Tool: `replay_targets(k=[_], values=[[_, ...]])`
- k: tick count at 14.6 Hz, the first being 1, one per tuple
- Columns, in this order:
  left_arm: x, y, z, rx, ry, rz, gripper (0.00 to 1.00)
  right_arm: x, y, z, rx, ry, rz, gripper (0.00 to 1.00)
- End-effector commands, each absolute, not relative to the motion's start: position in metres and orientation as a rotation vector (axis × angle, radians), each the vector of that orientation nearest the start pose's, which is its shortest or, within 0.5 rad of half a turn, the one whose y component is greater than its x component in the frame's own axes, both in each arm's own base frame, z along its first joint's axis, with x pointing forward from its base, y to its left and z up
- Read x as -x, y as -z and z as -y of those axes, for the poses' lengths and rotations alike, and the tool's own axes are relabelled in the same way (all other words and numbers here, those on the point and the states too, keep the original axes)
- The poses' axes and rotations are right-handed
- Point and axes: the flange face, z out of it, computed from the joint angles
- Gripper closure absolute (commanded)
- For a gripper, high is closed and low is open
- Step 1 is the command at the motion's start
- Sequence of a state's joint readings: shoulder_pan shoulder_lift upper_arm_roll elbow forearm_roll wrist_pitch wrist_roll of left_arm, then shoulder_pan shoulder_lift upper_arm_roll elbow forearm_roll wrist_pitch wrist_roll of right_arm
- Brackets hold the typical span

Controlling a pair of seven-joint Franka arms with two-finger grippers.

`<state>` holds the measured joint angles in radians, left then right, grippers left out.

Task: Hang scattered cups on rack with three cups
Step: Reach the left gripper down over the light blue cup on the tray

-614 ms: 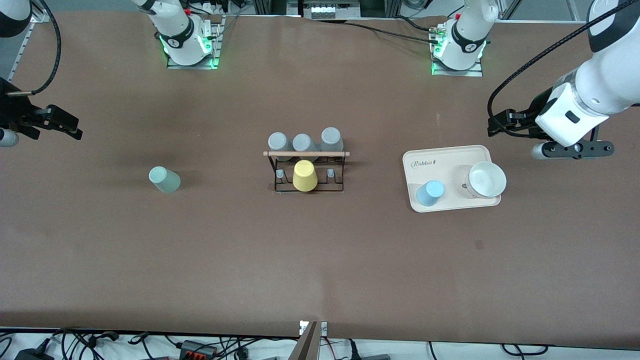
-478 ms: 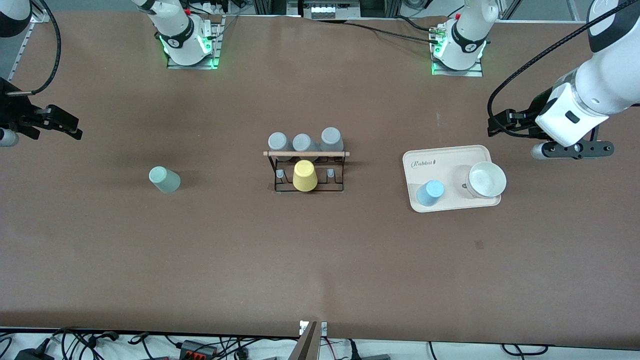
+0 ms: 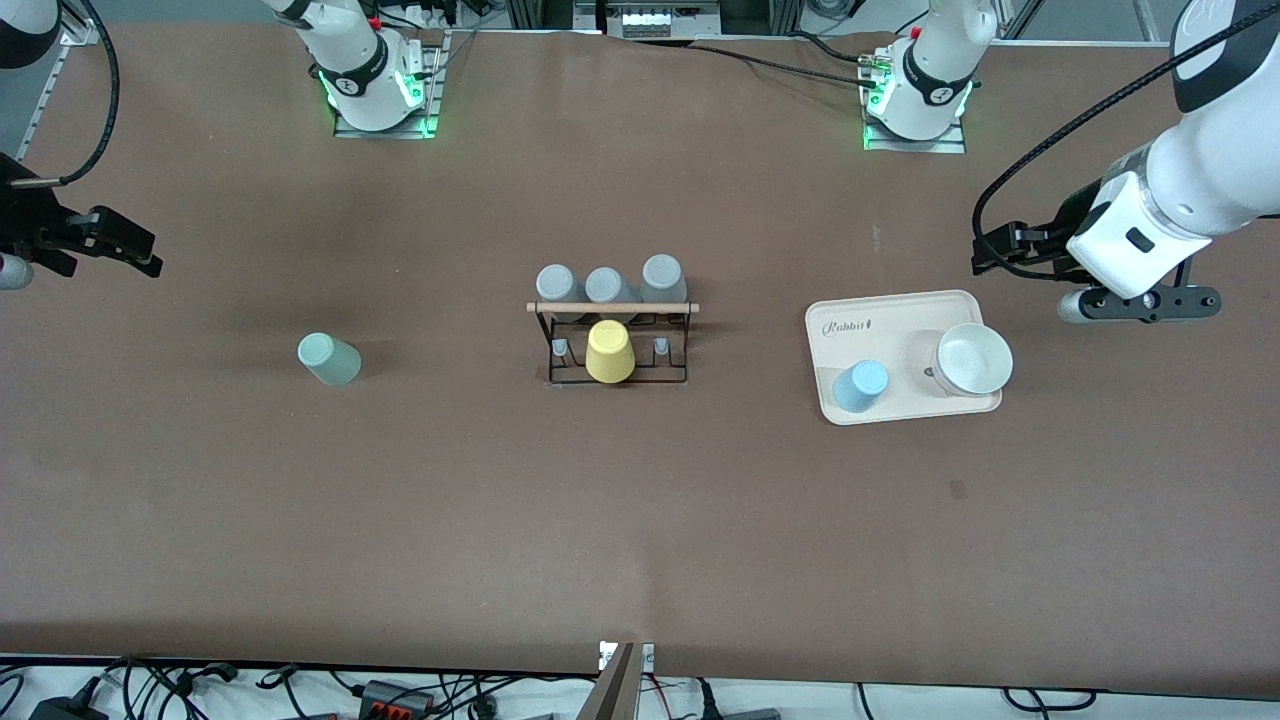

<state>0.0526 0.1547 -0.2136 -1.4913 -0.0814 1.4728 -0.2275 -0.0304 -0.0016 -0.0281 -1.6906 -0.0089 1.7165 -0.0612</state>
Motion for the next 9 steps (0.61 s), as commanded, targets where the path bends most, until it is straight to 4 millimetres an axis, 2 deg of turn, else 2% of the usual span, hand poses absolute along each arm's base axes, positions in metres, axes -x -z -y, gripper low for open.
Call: replay_targets(k=[1,4,6,8,9], values=[[-0.588,-0.546,0.093,3.223,-0.382,0.086,0.00,-0.557,-0.589,0.032,3.147,0.048,-0.009,0.00],[-0.606,-0.502,0.084,3.212,-0.492,0.109,0.00,-0.557,-0.589,0.032,3.147,0.048,-0.009,0.00],[-0.617,-0.463,0.079,3.195,-0.584,0.127,0.00,-0.557,-0.588,0.033,3.147,0.043,-0.011,0.00],[-0.632,-0.378,0.082,3.161,-0.779,0.127,0.00,-0.557,-0.589,0.035,3.147,0.045,-0.016,0.00],[-0.644,-0.365,0.079,3.173,-0.771,0.139,0.00,-0.557,-0.588,0.035,3.147,0.045,-0.016,0.00]])
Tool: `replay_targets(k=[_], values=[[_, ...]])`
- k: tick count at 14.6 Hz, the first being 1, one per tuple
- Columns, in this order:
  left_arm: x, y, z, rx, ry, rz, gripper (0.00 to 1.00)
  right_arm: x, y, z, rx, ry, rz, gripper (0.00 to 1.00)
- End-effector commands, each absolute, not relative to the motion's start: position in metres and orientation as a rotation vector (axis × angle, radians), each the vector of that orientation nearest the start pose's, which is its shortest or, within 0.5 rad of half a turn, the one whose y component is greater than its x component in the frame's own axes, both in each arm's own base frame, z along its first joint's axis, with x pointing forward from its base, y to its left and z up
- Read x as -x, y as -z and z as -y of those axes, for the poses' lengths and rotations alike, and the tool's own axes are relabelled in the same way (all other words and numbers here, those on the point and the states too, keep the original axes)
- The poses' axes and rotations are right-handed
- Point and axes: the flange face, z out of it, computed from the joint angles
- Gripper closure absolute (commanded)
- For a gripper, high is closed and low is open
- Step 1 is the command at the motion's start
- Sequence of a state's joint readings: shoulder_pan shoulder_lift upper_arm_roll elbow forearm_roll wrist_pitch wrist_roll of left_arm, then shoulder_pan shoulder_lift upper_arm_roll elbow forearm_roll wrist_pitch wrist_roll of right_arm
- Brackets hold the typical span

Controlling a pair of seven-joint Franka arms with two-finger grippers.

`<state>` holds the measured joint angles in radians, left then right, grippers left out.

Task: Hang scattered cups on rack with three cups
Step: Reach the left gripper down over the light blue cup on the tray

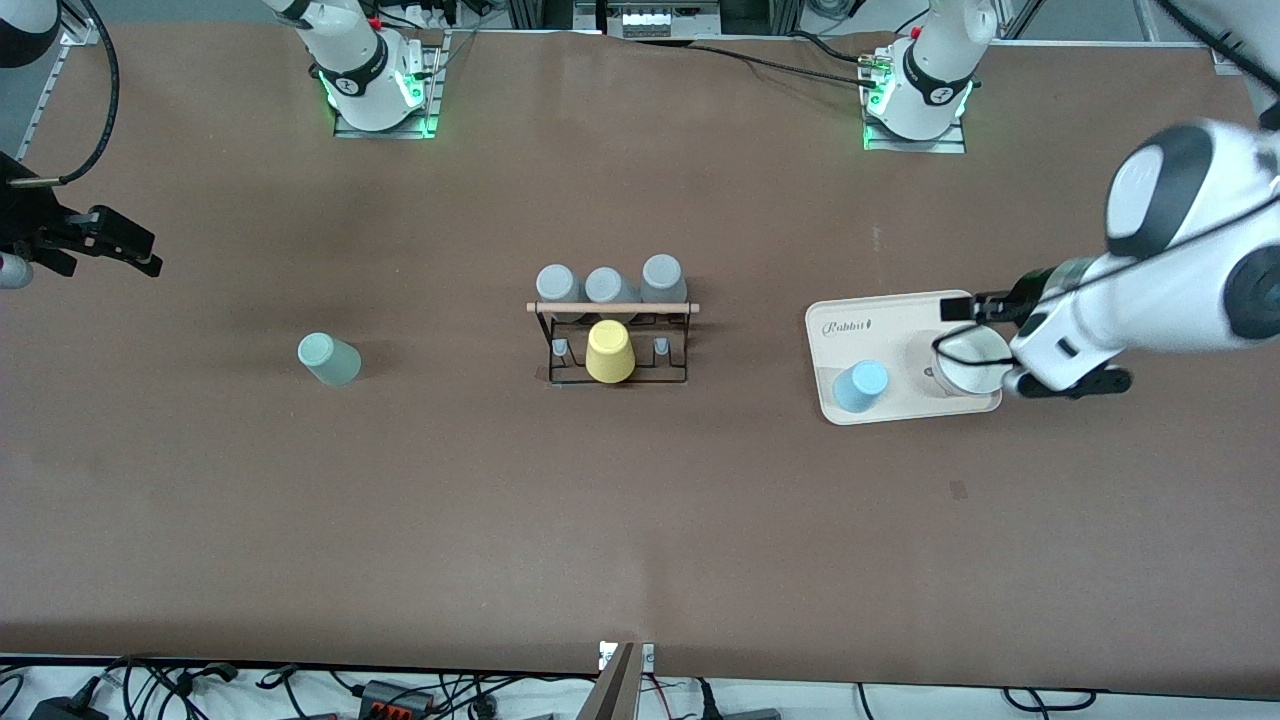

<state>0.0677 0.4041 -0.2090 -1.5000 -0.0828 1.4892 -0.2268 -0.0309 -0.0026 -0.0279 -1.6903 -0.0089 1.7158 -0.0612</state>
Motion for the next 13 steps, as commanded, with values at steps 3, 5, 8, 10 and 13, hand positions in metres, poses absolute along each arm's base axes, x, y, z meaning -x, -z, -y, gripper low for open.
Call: replay_targets(k=[3,5,8,10,13], values=[[-0.653,-0.325,0.091,3.182,-0.815,0.128,0.00,-0.558,-0.587,0.035,3.146,0.043,-0.016,0.00],[-0.661,-0.310,0.099,3.218,-0.752,0.133,0.00,-0.558,-0.586,0.036,3.145,0.038,-0.023,0.00],[-0.662,-0.297,0.125,3.235,-0.693,0.088,0.00,-0.560,-0.581,0.040,3.145,0.024,-0.031,0.00],[-0.655,-0.279,0.155,3.231,-0.596,0.020,0.00,-0.560,-0.581,0.039,3.145,0.024,-0.031,0.00],[-0.647,-0.263,0.155,3.194,-0.567,-0.016,0.00,-0.562,-0.578,0.038,3.147,0.017,-0.023,0.00]])
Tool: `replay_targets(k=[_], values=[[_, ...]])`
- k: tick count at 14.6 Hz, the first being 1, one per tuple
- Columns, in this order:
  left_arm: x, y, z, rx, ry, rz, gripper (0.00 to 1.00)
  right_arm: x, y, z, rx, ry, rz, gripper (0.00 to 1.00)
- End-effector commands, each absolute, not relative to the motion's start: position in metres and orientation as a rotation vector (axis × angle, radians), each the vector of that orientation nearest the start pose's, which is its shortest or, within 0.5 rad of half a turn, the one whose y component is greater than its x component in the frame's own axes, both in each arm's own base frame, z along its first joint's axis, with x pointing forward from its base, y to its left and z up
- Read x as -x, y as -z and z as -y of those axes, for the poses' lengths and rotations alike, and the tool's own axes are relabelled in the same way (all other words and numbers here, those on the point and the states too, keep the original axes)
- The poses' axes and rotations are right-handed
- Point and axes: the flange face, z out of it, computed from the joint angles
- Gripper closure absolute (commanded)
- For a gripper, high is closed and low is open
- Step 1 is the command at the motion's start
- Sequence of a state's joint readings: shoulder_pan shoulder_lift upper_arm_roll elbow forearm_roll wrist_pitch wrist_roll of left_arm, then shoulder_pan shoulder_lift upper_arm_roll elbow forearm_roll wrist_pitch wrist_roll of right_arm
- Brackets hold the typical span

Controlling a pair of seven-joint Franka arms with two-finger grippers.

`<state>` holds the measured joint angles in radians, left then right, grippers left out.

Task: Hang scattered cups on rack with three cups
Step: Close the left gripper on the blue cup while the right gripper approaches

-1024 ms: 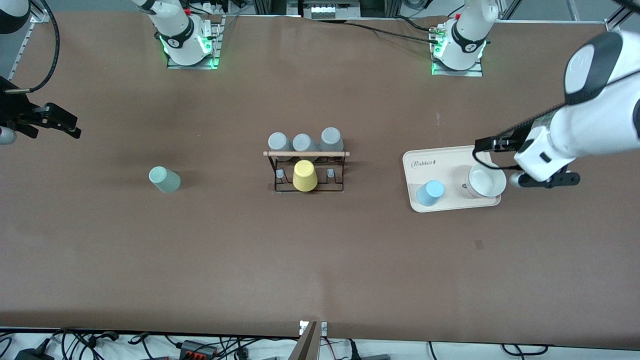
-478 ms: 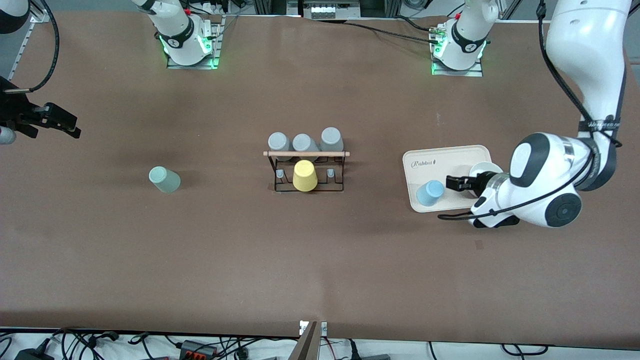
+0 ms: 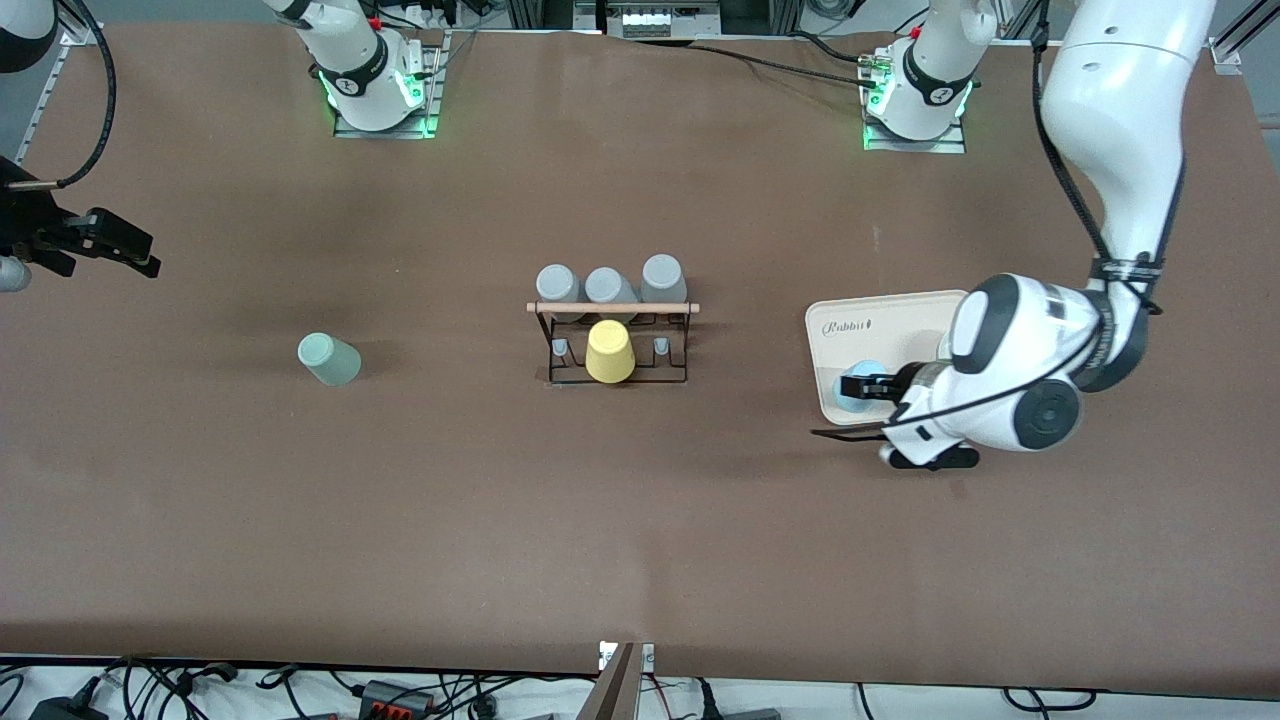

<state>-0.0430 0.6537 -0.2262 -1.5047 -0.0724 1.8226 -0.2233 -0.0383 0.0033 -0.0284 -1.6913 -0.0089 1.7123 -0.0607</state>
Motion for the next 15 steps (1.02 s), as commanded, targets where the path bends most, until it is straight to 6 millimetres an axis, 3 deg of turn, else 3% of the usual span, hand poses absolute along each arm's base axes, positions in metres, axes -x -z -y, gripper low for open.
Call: replay_targets(k=[1,3,5,6,8,12,15], values=[[-0.647,-0.260,0.152,3.193,-0.574,-0.011,0.00,-0.564,-0.574,0.033,3.146,0.005,-0.011,0.00],[-0.642,-0.255,0.146,3.190,-0.594,-0.095,0.00,-0.563,-0.572,0.032,3.147,-0.012,-0.001,0.00],[-0.644,-0.246,0.112,3.214,-0.595,-0.154,0.00,-0.569,-0.561,0.031,3.146,-0.039,0.006,0.00],[-0.643,-0.241,0.108,3.228,-0.578,-0.160,0.00,-0.570,-0.557,0.030,3.144,-0.053,0.011,0.00],[-0.642,-0.240,0.115,3.232,-0.572,-0.162,0.00,-0.571,-0.552,0.027,3.145,-0.073,0.021,0.00],[-0.639,-0.242,0.128,3.227,-0.583,-0.122,0.00,-0.574,-0.510,0.023,3.135,-0.258,0.049,0.00],[-0.639,-0.241,0.130,3.224,-0.587,-0.114,0.00,-0.573,-0.503,0.023,3.134,-0.271,0.044,0.00]])
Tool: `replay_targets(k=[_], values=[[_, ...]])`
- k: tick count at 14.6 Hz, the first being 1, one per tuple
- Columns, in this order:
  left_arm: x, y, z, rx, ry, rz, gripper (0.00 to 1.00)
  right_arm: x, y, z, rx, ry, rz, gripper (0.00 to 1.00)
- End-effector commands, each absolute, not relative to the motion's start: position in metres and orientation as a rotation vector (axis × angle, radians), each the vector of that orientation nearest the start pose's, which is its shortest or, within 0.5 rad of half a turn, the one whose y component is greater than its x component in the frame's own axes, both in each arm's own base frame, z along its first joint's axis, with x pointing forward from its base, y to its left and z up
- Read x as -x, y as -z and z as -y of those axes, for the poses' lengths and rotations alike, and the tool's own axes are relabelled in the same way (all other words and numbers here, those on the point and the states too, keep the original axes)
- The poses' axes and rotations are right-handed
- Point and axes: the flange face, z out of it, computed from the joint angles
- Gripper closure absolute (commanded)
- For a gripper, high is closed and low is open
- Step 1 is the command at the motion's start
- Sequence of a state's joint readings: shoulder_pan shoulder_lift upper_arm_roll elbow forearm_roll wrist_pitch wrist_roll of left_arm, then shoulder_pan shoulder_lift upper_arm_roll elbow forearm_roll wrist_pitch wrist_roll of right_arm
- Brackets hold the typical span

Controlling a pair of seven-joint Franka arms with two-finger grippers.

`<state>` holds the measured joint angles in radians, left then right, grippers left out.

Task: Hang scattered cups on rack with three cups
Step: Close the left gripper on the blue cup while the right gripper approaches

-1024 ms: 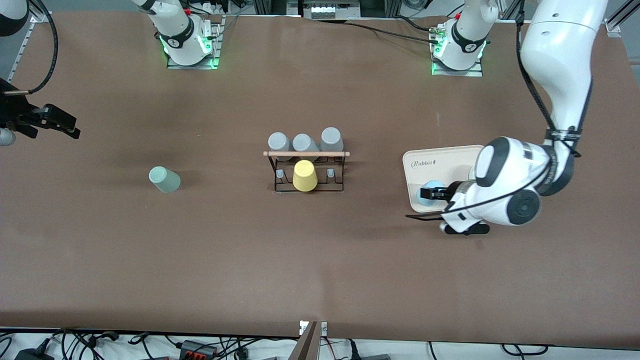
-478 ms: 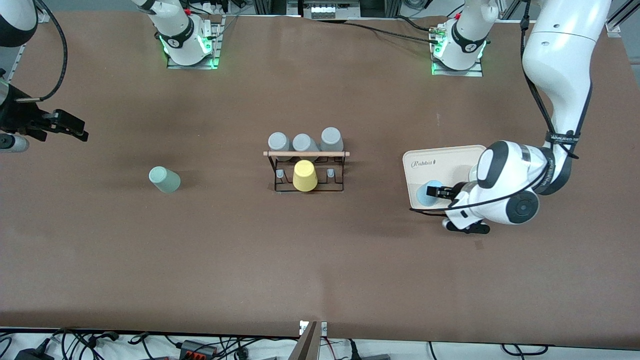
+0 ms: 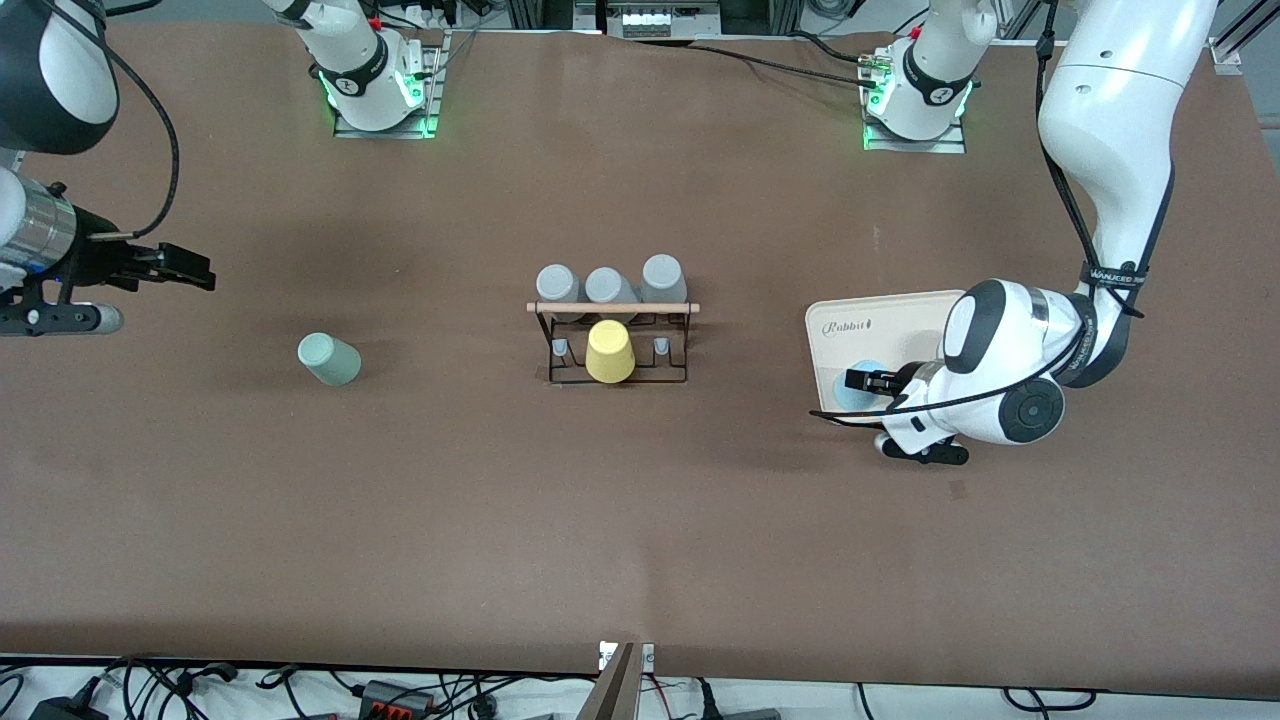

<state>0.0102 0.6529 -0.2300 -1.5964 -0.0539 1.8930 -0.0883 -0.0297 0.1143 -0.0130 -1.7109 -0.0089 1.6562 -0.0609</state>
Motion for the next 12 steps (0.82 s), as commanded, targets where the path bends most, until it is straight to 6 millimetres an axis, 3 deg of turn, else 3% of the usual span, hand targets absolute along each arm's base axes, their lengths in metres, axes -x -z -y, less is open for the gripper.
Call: replay_targets(k=[1,4,8,12], values=[[-0.636,-0.237,0.136,3.223,-0.598,-0.128,0.00,-0.573,-0.504,0.022,3.134,-0.268,0.049,0.00],[-0.628,-0.215,0.137,3.209,-0.665,-0.112,0.00,-0.573,-0.502,0.024,3.131,-0.280,0.044,0.00],[-0.629,-0.216,0.140,3.213,-0.662,-0.092,0.00,-0.572,-0.502,0.022,3.129,-0.294,0.048,0.00],[-0.629,-0.218,0.147,3.216,-0.652,-0.107,0.29,-0.572,-0.502,0.024,3.138,-0.288,0.036,0.00]])
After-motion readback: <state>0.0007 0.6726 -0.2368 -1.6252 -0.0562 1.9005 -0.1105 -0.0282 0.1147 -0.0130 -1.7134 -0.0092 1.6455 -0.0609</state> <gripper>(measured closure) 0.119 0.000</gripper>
